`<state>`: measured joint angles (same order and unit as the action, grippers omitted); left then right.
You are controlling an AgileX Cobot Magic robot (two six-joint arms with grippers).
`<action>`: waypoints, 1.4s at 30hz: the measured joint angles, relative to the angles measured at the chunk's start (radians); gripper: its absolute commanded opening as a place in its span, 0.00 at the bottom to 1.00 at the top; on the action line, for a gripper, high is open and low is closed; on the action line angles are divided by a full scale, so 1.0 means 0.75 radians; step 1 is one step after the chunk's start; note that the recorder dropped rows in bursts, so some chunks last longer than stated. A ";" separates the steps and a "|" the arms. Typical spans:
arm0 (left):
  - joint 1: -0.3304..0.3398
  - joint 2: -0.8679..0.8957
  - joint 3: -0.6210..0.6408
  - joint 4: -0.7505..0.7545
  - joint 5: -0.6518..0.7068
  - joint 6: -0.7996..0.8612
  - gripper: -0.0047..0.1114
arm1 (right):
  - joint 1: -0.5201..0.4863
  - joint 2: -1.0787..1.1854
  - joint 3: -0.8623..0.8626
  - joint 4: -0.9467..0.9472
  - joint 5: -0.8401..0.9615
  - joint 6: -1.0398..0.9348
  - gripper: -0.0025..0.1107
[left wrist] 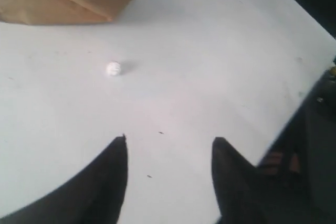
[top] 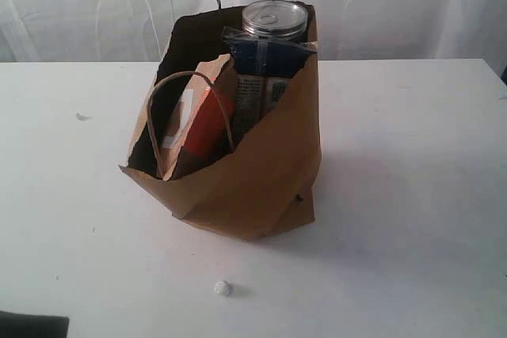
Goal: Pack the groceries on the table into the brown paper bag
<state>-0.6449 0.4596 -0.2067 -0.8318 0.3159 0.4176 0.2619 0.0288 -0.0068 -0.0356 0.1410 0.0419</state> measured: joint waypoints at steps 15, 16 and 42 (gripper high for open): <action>0.000 0.000 0.198 -0.013 -0.398 0.100 0.47 | 0.000 0.000 0.000 0.000 0.000 0.000 0.14; 0.000 0.000 0.198 -0.016 -0.397 0.097 0.47 | 0.000 0.000 0.000 0.000 0.000 0.000 0.14; 0.000 0.000 0.082 0.882 -0.342 -0.816 0.47 | 0.000 0.000 0.000 0.000 0.000 0.000 0.14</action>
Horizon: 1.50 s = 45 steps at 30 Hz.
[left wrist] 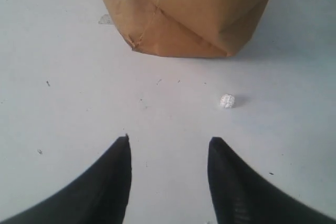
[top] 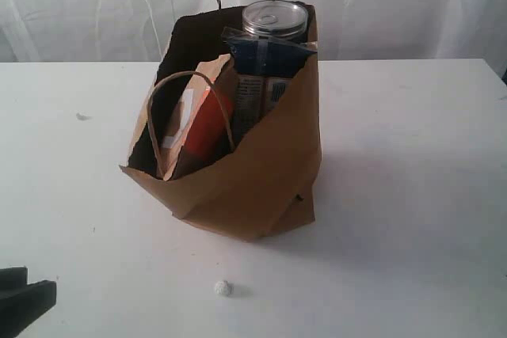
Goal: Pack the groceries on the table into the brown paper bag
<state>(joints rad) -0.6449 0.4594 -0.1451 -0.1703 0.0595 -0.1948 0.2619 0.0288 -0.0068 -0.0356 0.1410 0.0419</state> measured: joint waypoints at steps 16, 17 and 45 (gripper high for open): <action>-0.161 0.707 0.000 0.055 -0.535 -0.033 0.47 | 0.000 0.000 0.000 0.000 0.000 0.000 0.14; -0.185 0.744 0.000 0.058 -0.569 -0.033 0.47 | 0.000 0.000 0.000 0.000 0.000 0.000 0.14; -0.371 1.547 -0.235 0.356 -1.187 -0.210 0.68 | 0.000 0.000 0.000 0.000 0.000 0.000 0.14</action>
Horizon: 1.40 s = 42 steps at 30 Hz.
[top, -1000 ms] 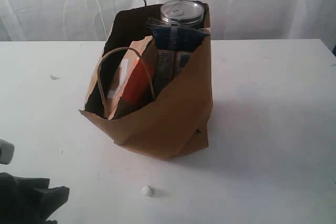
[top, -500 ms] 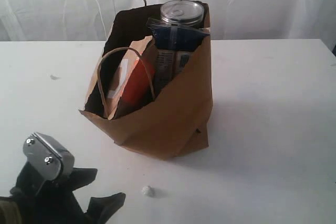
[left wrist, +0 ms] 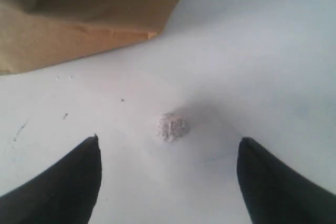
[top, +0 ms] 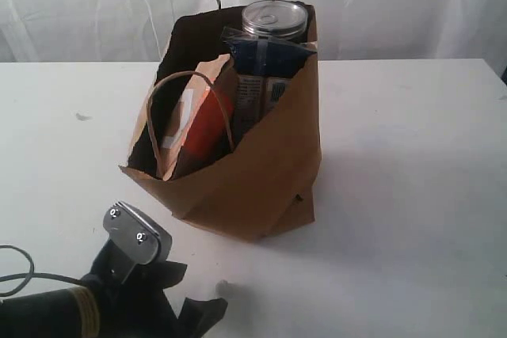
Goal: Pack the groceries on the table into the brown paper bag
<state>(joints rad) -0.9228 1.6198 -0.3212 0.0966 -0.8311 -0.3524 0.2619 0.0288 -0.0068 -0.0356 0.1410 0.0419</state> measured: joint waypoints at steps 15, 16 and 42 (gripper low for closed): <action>0.000 0.156 -0.129 0.036 0.039 -0.047 0.60 | 0.000 0.000 0.000 0.000 0.000 0.025 0.14; 0.000 0.161 -0.136 0.036 0.045 -0.053 0.58 | 0.000 0.000 0.000 0.000 0.000 0.025 0.14; 0.000 -0.047 -0.069 0.256 0.381 -0.391 0.04 | -0.288 -0.031 0.002 0.000 -0.003 0.027 0.14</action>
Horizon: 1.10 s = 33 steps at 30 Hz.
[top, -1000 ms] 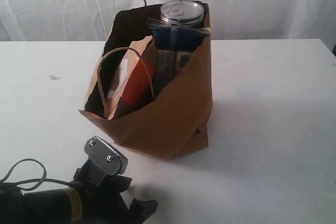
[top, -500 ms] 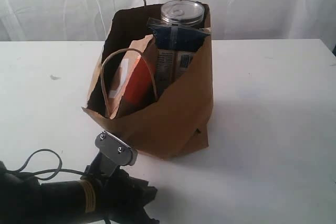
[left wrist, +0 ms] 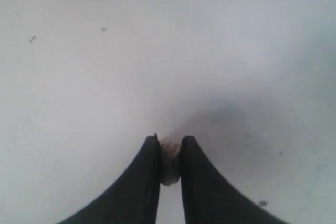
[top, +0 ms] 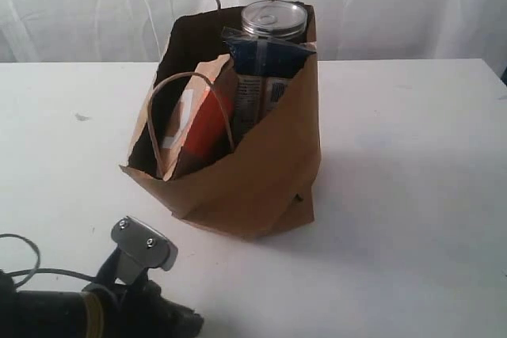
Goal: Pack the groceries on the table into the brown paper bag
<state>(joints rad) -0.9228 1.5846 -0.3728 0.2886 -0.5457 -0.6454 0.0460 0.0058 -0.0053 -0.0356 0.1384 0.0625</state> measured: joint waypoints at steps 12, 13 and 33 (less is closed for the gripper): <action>0.000 -0.650 0.050 0.000 0.465 -0.006 0.04 | -0.116 0.000 0.000 0.000 -0.002 0.000 0.14; 0.000 -0.770 0.038 0.000 0.558 -0.006 0.04 | -0.116 0.000 0.000 0.000 -0.002 0.000 0.14; 0.104 -0.822 -0.746 0.512 1.180 -0.135 0.04 | -0.116 0.000 0.000 0.000 -0.002 0.002 0.14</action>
<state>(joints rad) -0.8451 0.9681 -0.9327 0.6725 0.3389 -0.7464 -0.0411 0.0058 -0.0053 -0.0356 0.1366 0.0641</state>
